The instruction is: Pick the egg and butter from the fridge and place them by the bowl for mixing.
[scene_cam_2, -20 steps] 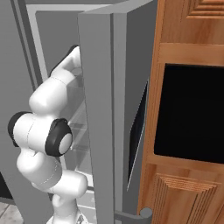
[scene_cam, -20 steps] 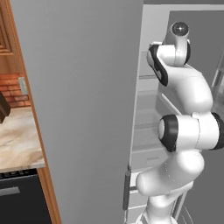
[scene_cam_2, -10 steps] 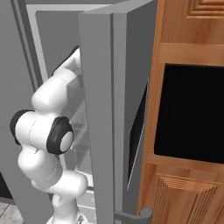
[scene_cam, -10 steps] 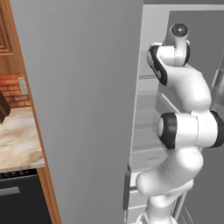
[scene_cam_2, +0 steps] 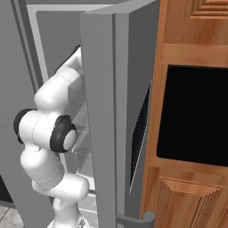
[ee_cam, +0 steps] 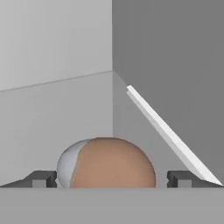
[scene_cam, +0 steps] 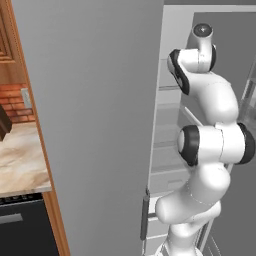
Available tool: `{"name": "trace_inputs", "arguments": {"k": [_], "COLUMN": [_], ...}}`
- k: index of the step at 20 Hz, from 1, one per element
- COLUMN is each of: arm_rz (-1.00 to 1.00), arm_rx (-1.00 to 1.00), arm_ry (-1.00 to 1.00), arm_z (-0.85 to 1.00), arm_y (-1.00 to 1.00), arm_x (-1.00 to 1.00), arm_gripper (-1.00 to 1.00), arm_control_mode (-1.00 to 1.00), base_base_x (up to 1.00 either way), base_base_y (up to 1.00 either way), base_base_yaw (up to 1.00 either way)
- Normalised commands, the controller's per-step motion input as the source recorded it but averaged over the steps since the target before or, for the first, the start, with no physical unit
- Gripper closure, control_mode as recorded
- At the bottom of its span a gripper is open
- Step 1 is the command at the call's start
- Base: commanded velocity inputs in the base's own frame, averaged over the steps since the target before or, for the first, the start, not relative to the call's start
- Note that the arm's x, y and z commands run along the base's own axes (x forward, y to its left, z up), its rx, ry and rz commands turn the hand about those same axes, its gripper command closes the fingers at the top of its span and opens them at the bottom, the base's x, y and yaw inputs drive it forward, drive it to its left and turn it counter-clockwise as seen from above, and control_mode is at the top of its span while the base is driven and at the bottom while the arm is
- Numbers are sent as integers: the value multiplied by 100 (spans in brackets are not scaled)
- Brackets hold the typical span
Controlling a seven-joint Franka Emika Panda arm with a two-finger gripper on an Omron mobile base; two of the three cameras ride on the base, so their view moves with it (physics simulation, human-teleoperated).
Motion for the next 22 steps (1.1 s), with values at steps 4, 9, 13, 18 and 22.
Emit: {"name": "trace_inputs", "arguments": {"k": [4,9,13,18,22], "arm_rz": [-3,-1,0,-1,0], "arm_rx": [0,0,0,0,0], "arm_ry": [5,0,0,0,0], "arm_z": [-7,-10,-17,-18,-8], "arm_y": [0,0,0,0,0], "arm_x": [3,3,0,0,0], "arm_gripper": [-100,-100,-100,100,100], "arm_control_mode": [-100,-100,-100,-100,-100], "base_base_x": [0,0,0,0,0], "base_base_y": [0,0,0,0,0], "base_base_yaw": [0,0,0,0,0]}}
